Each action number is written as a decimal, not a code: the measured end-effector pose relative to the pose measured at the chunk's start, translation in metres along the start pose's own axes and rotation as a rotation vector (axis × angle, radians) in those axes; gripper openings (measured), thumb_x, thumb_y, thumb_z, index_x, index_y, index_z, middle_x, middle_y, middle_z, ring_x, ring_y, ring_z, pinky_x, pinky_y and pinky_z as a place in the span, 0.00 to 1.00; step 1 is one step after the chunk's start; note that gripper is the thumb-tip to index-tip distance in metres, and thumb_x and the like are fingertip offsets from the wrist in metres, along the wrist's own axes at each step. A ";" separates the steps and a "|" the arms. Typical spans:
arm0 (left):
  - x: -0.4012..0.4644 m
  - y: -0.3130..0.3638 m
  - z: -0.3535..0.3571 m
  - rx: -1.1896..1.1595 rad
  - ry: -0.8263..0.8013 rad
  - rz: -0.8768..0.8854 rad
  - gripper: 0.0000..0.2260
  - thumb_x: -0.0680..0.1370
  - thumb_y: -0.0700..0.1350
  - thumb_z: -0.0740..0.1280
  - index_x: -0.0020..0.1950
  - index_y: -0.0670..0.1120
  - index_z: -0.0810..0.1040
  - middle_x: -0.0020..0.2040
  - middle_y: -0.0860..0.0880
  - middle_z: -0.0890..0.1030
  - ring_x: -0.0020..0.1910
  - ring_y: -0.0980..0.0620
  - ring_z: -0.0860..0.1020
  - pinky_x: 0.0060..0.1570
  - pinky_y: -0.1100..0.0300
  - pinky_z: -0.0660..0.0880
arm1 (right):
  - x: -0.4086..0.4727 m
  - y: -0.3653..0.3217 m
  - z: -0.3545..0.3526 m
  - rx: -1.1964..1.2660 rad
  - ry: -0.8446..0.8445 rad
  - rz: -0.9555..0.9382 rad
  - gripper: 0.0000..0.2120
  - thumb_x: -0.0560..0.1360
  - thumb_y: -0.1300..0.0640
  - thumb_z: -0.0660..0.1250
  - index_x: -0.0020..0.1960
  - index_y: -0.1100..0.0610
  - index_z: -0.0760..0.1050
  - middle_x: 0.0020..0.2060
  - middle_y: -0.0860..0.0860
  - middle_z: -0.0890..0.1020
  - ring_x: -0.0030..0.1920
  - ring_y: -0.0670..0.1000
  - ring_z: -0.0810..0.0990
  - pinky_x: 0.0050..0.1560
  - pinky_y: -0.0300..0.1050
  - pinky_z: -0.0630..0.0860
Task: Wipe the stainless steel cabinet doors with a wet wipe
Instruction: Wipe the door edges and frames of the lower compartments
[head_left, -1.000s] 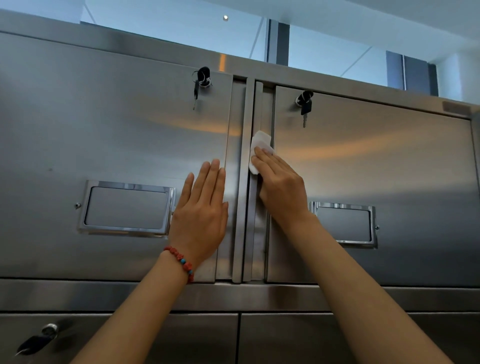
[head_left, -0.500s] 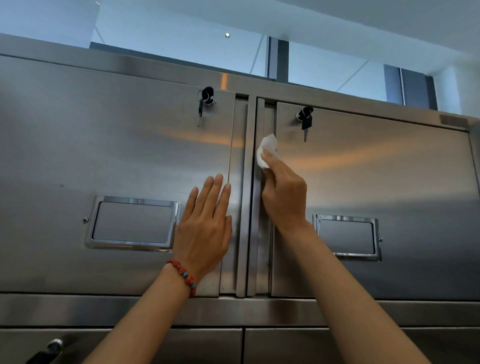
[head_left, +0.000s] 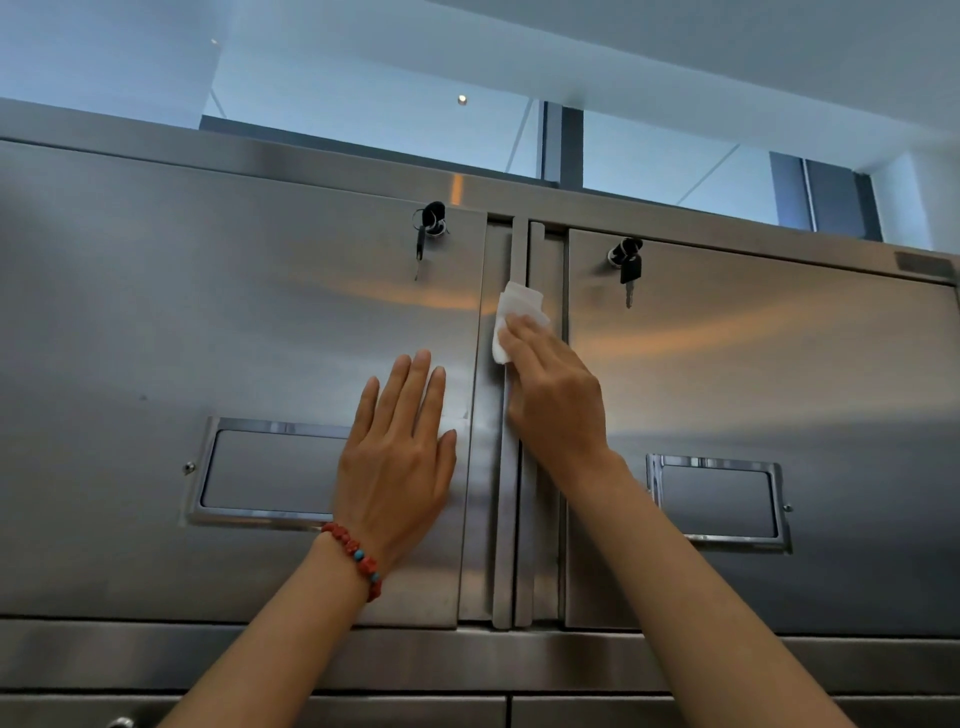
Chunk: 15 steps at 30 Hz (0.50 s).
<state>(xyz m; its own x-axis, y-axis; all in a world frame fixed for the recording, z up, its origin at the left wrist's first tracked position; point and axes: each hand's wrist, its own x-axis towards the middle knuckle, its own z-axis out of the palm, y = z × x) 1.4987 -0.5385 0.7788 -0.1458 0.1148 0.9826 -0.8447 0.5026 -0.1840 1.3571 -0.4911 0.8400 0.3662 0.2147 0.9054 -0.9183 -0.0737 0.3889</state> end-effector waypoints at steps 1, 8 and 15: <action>0.000 -0.001 0.000 0.002 0.000 0.003 0.24 0.78 0.49 0.52 0.69 0.36 0.68 0.69 0.36 0.67 0.69 0.38 0.66 0.66 0.40 0.63 | -0.001 0.000 0.002 -0.011 -0.001 -0.004 0.17 0.67 0.72 0.72 0.55 0.70 0.78 0.54 0.65 0.80 0.56 0.62 0.79 0.58 0.56 0.73; -0.001 -0.002 0.003 0.015 0.003 0.008 0.24 0.79 0.49 0.52 0.69 0.36 0.67 0.70 0.37 0.67 0.69 0.39 0.65 0.66 0.40 0.63 | -0.011 0.004 0.004 -0.040 0.036 -0.082 0.14 0.68 0.71 0.67 0.54 0.69 0.79 0.53 0.64 0.81 0.56 0.61 0.80 0.58 0.55 0.74; -0.001 -0.002 0.002 0.028 -0.022 0.006 0.25 0.78 0.49 0.51 0.70 0.36 0.67 0.70 0.37 0.66 0.70 0.39 0.64 0.67 0.41 0.62 | -0.006 0.008 0.002 -0.028 0.001 -0.083 0.18 0.64 0.74 0.73 0.54 0.69 0.79 0.53 0.64 0.81 0.55 0.62 0.80 0.58 0.55 0.73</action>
<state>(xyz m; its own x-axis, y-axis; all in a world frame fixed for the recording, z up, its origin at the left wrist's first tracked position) 1.4991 -0.5413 0.7785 -0.1618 0.0986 0.9819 -0.8576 0.4782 -0.1893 1.3475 -0.4947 0.8384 0.4411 0.2195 0.8702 -0.8886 -0.0288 0.4577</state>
